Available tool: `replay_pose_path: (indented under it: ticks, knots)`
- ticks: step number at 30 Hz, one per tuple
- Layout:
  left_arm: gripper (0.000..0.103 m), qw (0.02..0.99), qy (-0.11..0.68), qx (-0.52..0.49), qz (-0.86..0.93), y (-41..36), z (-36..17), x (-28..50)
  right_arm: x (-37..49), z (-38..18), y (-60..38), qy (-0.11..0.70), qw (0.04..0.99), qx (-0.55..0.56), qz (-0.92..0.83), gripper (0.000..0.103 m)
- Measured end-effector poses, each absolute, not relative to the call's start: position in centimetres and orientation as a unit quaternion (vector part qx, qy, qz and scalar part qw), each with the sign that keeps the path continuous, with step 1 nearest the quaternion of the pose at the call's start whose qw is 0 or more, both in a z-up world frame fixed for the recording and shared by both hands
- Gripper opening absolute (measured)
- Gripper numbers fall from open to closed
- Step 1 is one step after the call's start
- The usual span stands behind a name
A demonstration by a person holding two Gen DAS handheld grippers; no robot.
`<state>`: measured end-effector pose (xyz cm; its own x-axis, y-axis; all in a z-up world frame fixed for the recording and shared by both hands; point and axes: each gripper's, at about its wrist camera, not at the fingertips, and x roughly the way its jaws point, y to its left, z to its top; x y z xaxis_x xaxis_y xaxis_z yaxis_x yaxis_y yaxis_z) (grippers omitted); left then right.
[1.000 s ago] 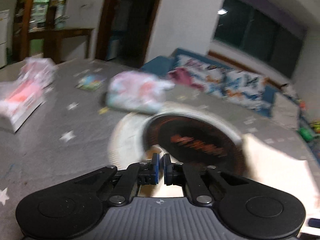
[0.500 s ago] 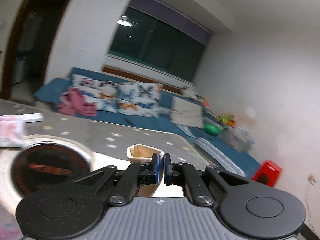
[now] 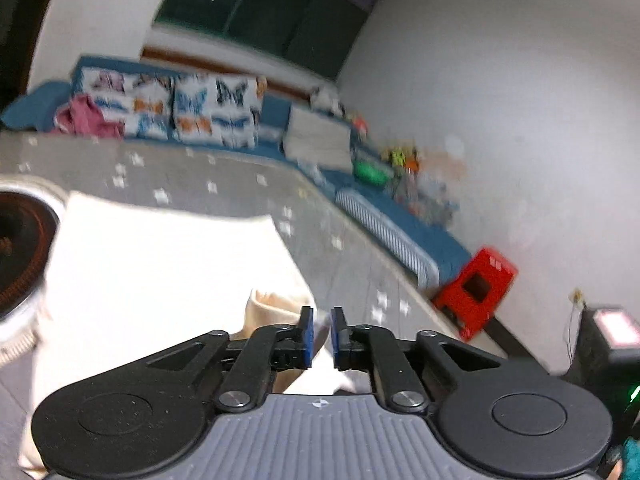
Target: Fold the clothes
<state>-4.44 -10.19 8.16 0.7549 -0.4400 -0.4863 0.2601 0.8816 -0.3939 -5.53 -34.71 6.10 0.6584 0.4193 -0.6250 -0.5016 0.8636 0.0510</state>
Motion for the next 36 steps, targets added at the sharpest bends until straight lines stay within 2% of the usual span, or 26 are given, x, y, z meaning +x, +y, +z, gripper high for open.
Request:
replay_pose_path:
  ticks: [2, 3, 4, 10, 20, 22, 24, 33, 36]
  knots:
    - [0.02, 0.926, 0.296, -0.137, -0.188, -10.1, 7.8, -4.8, -5.5, 6.1, -35.4, 0.327, 0.911, -0.058, 0.244, 0.042]
    - [0.033, 0.927, 0.299, -0.13, -0.186, -10.0, 7.7, -5.0, -5.4, 6.1, -35.7, 0.327, 0.913, -0.055, 0.239, 0.041]
    - [0.036, 0.928, 0.3, -0.123, -0.182, -9.7, 7.5, -5.2, -5.3, 6.2, -36.0, 0.327, 0.914, -0.052, 0.235, 0.041]
    - [0.036, 0.938, 0.309, -0.088, -0.131, -6.5, 6.2, -5.8, -4.6, 6.6, -36.4, 0.328, 0.913, -0.024, 0.24, 0.04]
    - [0.034, 0.935, 0.337, -0.09, -0.065, -1.5, 4.1, -6.2, -1.7, 4.8, -32.4, 0.352, 0.897, -0.035, 0.265, 0.028]
    - [0.035, 0.934, 0.341, -0.091, -0.061, -1.0, 3.9, -6.3, -1.2, 4.3, -31.9, 0.358, 0.895, -0.035, 0.264, 0.02]
    - [0.036, 0.934, 0.342, -0.089, -0.058, -0.8, 3.7, -6.4, -0.9, 3.7, -31.4, 0.363, 0.893, -0.041, 0.263, 0.017]
    - [0.037, 0.934, 0.346, -0.072, -0.058, -1.4, 4.0, -6.2, -2.4, 5.4, -30.5, 0.332, 0.903, -0.087, 0.257, 0.018]
    - [0.04, 0.934, 0.347, -0.063, -0.056, -1.7, 4.1, -6.2, -3.2, 5.9, -29.9, 0.323, 0.901, -0.091, 0.276, 0.018]
